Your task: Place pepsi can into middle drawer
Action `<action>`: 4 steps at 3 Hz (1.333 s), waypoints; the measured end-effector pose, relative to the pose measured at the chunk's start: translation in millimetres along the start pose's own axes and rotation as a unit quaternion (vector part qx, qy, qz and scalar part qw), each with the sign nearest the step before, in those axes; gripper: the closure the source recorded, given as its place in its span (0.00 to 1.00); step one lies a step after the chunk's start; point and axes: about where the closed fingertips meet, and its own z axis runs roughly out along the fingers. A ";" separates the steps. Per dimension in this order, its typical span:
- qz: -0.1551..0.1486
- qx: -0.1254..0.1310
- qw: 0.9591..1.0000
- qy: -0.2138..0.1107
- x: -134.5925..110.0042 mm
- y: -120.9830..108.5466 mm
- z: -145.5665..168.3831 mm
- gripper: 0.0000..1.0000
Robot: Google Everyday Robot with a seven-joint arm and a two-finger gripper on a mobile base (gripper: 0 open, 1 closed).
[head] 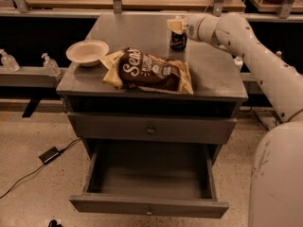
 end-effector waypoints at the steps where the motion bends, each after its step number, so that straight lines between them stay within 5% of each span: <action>1: -0.022 -0.021 0.999 -0.022 -17.9 4.6 -52.4 0.96; 2: -0.105 -0.056 0.992 -0.032 -44.8 29.6 -151.3 1.00; 3: -0.139 -0.070 0.986 -0.066 -55.0 91.1 -216.3 1.00; 4: -0.133 -0.084 0.986 -0.057 -41.7 98.2 -216.4 1.00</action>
Offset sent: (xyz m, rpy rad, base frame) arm -0.2113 -0.0880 0.0954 -0.2453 -0.2186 0.2138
